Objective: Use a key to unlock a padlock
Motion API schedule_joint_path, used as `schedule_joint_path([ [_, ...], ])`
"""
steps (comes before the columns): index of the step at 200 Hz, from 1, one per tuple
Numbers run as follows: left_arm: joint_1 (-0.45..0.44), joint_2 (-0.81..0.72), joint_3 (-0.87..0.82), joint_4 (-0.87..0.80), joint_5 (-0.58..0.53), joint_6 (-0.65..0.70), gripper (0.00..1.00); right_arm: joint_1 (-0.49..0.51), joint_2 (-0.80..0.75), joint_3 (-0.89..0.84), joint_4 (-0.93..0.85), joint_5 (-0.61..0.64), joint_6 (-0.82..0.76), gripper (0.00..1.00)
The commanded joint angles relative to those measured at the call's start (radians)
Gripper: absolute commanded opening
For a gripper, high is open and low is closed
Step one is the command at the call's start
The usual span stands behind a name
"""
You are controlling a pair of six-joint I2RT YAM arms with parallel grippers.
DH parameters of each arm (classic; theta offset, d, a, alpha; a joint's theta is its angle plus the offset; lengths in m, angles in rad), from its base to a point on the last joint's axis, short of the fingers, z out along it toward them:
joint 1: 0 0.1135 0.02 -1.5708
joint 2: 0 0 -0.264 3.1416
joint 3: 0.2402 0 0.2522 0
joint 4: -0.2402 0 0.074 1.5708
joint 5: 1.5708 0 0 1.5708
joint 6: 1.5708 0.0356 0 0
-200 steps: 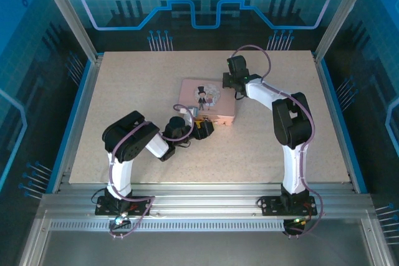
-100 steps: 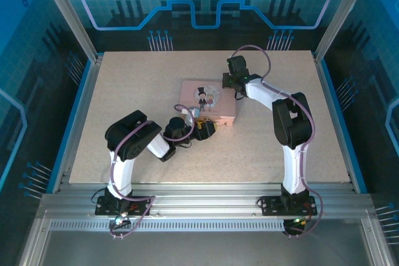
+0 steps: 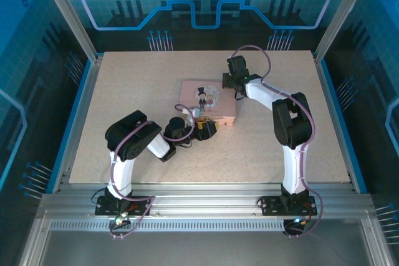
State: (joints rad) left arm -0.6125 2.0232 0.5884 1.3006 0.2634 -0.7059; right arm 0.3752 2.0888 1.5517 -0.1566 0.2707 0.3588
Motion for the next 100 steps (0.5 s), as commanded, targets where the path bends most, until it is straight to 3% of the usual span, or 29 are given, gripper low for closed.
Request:
schedule_joint_path([
  [1,-0.001,-0.007,0.064,0.098,0.015,0.007,0.72,0.062,0.011,-0.049,-0.157,-0.109,0.011,0.00],
  [38,-0.001,-0.020,0.044,0.098,0.020,-0.002,0.57,0.063,0.011,-0.048,-0.158,-0.107,0.010,0.00],
  [70,-0.001,-0.025,0.025,0.100,0.008,-0.002,0.60,0.064,0.008,-0.052,-0.155,-0.105,0.014,0.00],
  [100,0.005,-0.011,0.019,0.097,-0.013,-0.009,0.53,0.063,0.005,-0.061,-0.151,-0.110,0.016,0.00],
])
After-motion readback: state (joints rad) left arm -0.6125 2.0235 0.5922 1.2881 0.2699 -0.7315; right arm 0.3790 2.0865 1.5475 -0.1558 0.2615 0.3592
